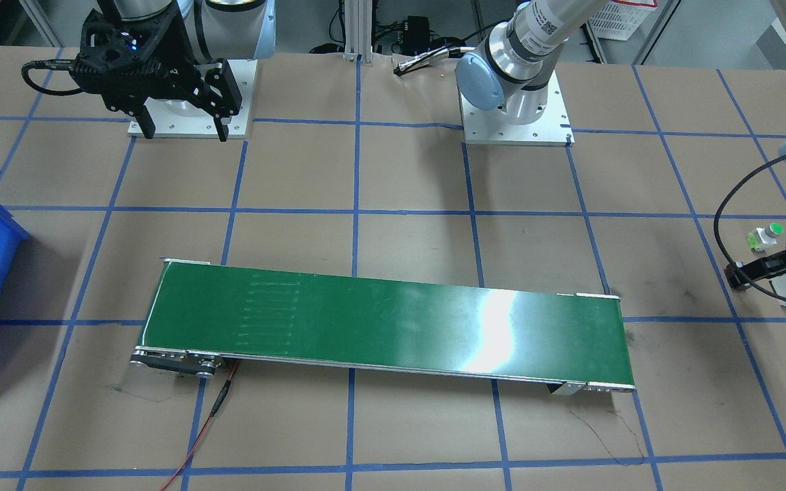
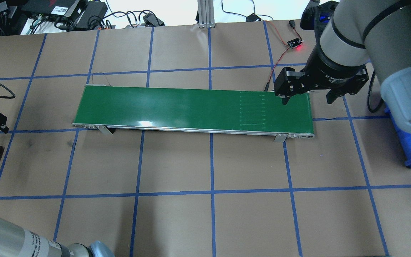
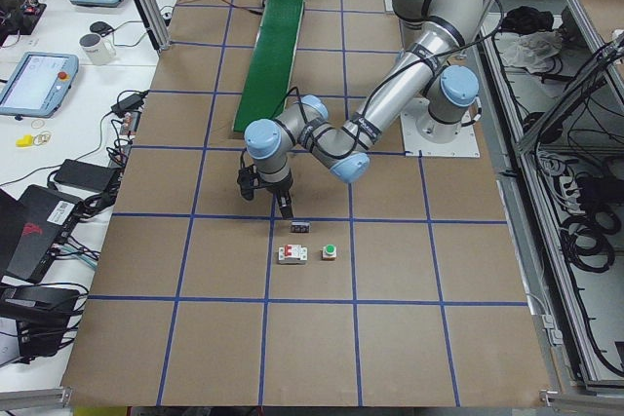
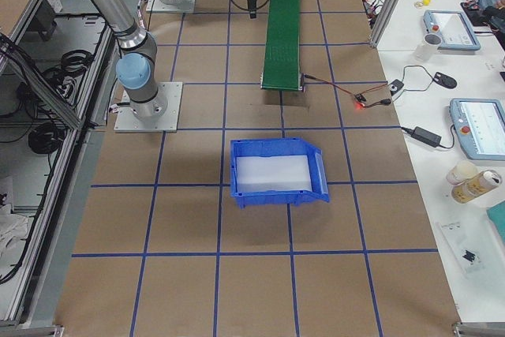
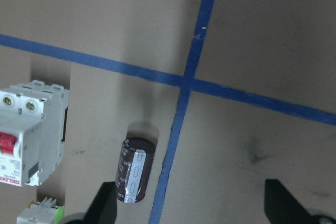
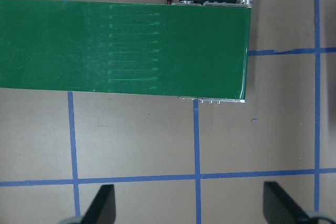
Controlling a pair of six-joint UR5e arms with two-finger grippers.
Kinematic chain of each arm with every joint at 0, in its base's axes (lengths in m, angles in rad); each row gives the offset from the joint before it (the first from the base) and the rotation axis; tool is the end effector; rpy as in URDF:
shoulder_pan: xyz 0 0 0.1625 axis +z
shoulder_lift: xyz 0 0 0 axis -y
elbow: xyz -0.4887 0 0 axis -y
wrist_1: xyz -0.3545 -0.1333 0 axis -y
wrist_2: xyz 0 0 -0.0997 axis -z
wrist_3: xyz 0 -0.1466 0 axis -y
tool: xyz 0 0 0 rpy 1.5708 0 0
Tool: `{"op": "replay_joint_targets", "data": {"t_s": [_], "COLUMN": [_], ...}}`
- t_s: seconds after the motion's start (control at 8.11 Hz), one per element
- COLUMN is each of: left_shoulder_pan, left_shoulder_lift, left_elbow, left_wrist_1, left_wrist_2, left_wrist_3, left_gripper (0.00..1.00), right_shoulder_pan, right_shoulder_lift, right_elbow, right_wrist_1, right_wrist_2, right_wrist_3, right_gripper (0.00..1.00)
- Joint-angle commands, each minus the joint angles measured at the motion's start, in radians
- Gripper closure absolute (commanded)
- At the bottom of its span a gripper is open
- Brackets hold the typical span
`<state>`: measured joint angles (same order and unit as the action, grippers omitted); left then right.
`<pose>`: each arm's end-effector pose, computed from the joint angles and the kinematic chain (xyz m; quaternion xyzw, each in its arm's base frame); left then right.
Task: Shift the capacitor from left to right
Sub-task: 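Lower the left gripper around the brown capacitor and close on it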
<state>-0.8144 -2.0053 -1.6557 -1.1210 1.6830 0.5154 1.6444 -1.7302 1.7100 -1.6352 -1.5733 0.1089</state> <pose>0.3287 -0.5186 0.2776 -0.1180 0.9908 0.0612 0.0245 0.1611 -0.3778 0.5145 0.0177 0.9989 -0.0422 0.0026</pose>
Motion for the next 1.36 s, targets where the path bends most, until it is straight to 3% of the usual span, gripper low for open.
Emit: {"op": "replay_joint_targets", "data": {"t_s": [0.0,1.23], "left_shoulder_pan": [0.012,0.014], "left_shoulder_lift": [-0.026,-0.108], "left_elbow": [-0.001,-0.006], "left_wrist_1": [0.006,0.009], "left_wrist_2": [0.082,0.118], "left_wrist_3": [0.003,0.163], "left_gripper": [0.0,0.0], "right_shoulder_pan": [0.0,0.0], "right_shoulder_lift": [0.001,0.003], "right_elbow": [0.0,0.0], "right_wrist_1": [0.0,0.0], "right_wrist_2": [-0.001,-0.03], "right_wrist_3": [0.0,-0.011], "right_gripper": [0.0,0.0]}}
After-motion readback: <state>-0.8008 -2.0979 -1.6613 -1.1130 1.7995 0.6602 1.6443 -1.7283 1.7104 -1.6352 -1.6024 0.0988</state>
